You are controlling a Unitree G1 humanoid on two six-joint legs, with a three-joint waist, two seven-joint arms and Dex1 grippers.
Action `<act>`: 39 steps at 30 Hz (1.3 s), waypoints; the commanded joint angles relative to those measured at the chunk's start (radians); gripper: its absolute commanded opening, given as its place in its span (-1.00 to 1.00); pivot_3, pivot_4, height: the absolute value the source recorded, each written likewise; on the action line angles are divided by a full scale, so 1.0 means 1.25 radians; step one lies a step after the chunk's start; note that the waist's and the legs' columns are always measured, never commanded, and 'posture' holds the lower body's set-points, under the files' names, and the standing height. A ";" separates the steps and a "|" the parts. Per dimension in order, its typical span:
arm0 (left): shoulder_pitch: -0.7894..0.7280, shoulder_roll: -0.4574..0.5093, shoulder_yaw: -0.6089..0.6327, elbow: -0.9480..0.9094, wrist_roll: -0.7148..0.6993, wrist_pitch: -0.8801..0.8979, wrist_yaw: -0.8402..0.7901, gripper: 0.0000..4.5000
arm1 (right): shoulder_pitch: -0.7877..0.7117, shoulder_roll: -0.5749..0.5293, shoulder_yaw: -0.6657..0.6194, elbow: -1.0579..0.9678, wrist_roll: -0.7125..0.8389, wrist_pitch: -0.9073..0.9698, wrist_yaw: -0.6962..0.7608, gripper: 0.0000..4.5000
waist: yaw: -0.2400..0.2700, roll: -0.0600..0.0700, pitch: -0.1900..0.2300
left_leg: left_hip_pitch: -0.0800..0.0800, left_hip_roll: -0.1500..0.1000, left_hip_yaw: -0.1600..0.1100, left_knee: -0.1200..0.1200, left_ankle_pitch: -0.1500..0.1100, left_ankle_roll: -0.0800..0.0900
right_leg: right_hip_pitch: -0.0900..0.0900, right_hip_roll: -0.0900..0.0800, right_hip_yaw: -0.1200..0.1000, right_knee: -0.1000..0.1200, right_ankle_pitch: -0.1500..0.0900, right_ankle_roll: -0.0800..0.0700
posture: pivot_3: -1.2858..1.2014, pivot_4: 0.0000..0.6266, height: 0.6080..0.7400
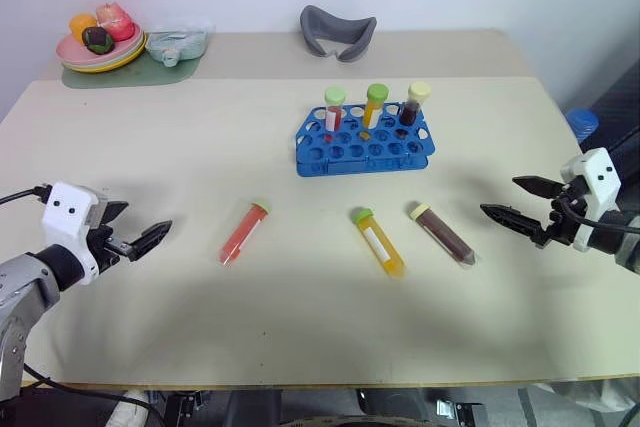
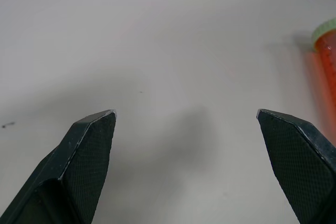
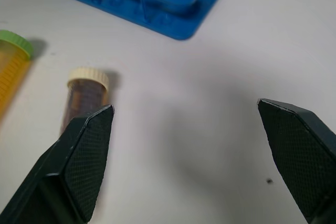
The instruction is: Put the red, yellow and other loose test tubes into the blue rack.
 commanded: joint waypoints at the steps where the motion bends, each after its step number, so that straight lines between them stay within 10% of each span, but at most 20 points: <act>1: 0.011 -0.008 0.025 -0.030 -0.011 -0.002 0.010 0.95 | -0.020 -0.018 -0.002 -0.001 0.000 -0.011 0.008 1.00 | 0.000 0.000 0.000 | 0.000 0.000 0.000 0.000 0.000 0.000 | 0.000 0.000 0.000 0.000 0.000 0.000 | 0.03 -0.52 1.00; 11: 0.002 -0.029 0.018 -0.064 -0.026 -0.009 0.022 0.95 | -0.076 -0.019 0.036 -0.065 0.006 0.068 -0.047 1.00 | 0.001 0.000 0.000 | 0.000 0.000 0.000 0.000 0.000 0.000 | 0.000 0.000 0.000 0.001 0.000 0.000 | 0.03 -0.52 1.00; 27: -0.300 -0.072 -0.409 -0.002 0.007 -0.099 -0.152 0.95 | -0.324 0.011 0.159 -0.362 0.158 0.802 -0.338 1.00 | 0.000 0.000 0.000 | 0.000 0.000 0.000 0.002 0.000 0.000 | -0.001 0.001 0.000 0.003 0.000 0.000 | 0.03 -0.52 1.00; 39: -0.332 -0.135 -0.540 -0.067 0.011 -0.123 -0.196 0.95 | -0.439 -0.041 0.388 -0.226 0.453 0.808 -0.687 1.00 | 0.000 0.000 0.000 | -0.008 0.000 -0.001 0.004 0.000 0.001 | -0.008 0.000 0.000 0.004 0.000 0.000 | 0.03 -0.52 1.00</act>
